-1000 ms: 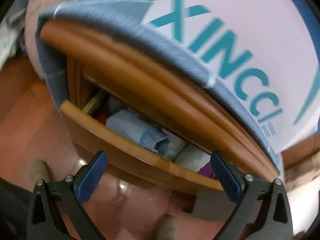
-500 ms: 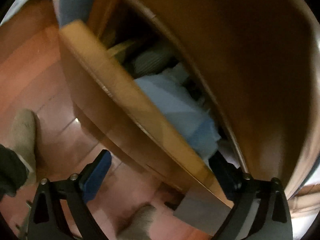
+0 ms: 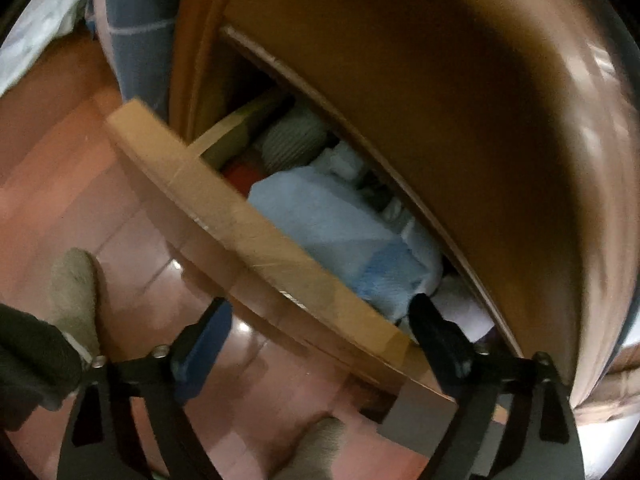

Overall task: Take underwear out of drawer
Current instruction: 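Lower the left tool into the drawer over the light blue sock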

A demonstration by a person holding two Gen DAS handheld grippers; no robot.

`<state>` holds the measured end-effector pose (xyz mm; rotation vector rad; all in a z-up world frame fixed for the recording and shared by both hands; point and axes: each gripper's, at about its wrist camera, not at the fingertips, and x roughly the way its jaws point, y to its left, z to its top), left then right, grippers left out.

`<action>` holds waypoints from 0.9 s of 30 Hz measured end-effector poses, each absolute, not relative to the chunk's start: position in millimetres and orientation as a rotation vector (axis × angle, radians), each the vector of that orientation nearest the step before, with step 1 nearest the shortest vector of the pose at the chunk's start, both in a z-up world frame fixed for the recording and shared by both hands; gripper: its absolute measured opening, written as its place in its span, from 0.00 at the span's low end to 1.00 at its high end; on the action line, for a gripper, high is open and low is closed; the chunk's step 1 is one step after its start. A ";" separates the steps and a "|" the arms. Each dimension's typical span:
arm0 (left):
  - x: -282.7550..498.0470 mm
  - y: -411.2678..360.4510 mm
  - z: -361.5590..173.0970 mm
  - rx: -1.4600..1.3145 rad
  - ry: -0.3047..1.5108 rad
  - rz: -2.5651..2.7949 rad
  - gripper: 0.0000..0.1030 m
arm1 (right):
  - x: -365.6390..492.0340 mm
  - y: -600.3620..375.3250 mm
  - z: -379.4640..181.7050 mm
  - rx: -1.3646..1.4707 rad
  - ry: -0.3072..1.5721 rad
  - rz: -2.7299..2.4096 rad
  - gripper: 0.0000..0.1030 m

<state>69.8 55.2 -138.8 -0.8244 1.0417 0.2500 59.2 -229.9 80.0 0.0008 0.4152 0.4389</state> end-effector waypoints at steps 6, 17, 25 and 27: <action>57.6 55.3 -140.6 -0.823 1.065 0.224 0.80 | 72.3 -249.2 75.0 0.086 0.468 0.399 1.00; 37.7 47.5 -133.1 -0.739 1.096 0.194 0.81 | 91.5 -289.6 64.4 0.239 0.543 0.298 1.00; 26.1 46.7 -130.3 -0.720 1.119 0.185 0.81 | 87.1 -292.9 66.6 0.235 0.532 0.300 1.00; 22.0 46.5 -130.8 -0.717 1.129 0.183 0.82 | 87.0 -293.9 66.8 0.236 0.532 0.302 1.00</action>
